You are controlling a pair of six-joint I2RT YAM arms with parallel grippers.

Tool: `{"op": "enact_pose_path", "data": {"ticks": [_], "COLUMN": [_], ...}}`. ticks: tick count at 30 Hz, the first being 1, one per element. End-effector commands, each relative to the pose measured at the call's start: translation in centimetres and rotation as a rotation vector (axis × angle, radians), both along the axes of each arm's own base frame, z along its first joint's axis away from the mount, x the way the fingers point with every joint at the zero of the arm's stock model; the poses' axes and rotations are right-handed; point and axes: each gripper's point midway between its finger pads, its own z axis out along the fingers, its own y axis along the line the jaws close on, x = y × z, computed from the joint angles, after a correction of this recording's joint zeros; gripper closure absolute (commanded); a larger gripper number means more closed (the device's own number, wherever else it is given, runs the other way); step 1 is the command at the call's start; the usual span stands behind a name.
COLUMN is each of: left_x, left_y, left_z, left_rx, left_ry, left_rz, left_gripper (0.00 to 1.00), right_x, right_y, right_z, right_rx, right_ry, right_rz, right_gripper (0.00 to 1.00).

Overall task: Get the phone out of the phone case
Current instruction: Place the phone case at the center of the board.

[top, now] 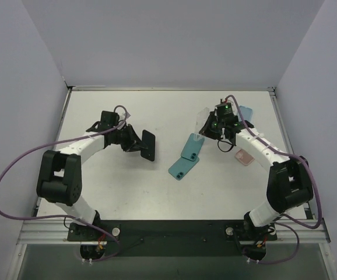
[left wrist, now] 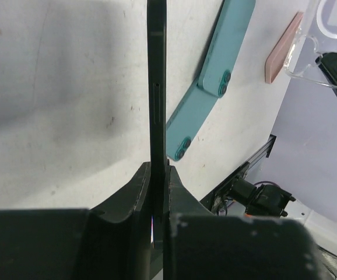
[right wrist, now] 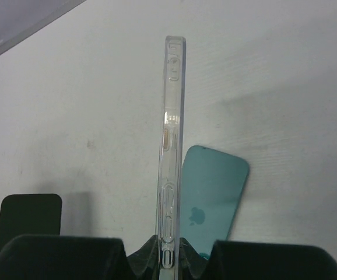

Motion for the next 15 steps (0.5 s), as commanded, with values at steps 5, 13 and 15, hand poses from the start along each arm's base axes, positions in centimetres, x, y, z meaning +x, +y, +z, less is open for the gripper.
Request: {"op": "enact_pose_path", "data": {"ticks": [5, 13, 15], "left_x": [7.4, 7.5, 7.1], "left_y": [-2.2, -2.8, -2.9], "left_z": [1.2, -0.1, -0.4], "left_rx": [-0.126, -0.159, -0.166], "left_ry": [-0.13, -0.098, -0.088], "left_rz": [-0.04, -0.069, -0.07], "left_gripper": [1.0, 1.0, 1.0], "right_x": [6.2, 14.9, 16.6], "right_y": [-4.2, -7.8, -8.8], "right_z": [1.2, -2.0, -2.8], "right_rx": [0.217, 0.336, 0.303], "right_ry": [-0.011, 0.031, 0.03], "right_rz": [-0.112, -0.254, -0.295], "right_gripper": [1.0, 0.99, 0.93]}}
